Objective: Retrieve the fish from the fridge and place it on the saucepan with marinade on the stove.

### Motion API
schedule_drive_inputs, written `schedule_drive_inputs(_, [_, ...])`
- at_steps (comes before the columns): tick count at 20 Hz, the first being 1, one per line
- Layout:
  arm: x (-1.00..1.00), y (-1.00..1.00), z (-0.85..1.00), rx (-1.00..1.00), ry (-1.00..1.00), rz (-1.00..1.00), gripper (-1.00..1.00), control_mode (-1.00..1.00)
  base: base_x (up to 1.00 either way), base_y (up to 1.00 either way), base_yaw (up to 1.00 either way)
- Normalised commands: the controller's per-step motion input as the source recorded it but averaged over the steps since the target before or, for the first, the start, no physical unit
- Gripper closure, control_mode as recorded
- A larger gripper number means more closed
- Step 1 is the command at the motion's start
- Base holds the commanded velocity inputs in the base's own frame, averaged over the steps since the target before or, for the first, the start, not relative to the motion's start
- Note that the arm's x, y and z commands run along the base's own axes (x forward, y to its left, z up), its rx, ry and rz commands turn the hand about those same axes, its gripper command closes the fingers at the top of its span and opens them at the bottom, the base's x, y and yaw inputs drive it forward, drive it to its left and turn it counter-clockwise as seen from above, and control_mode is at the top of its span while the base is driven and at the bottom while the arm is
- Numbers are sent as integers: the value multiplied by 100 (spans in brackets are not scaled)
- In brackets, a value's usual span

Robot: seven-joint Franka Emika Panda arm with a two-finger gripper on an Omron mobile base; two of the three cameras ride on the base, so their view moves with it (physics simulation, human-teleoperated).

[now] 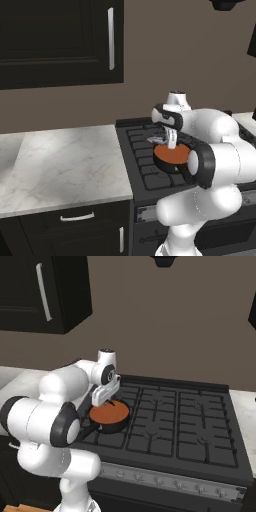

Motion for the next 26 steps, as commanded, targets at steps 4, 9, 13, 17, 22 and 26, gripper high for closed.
schedule_drive_inputs(4, [-90, -9, 0, 0, -7, 0, 100, -100, 0, 0, 0])
schedule_drive_inputs(9, [-50, -54, 0, 0, -6, -1, 100, -100, 0, 0, 0])
schedule_drive_inputs(13, [-11, -49, 0, 0, -4, -2, 100, -100, 0, 0, 0])
schedule_drive_inputs(17, [31, -12, 6, 0, 0, 0, 100, -100, 0, 0, 0])
schedule_drive_inputs(22, [33, 18, 39, 0, 0, 0, 100, -100, 0, 0, 0])
schedule_drive_inputs(26, [31, 11, 49, 0, 0, 0, 100, -100, 0, 0, 0])
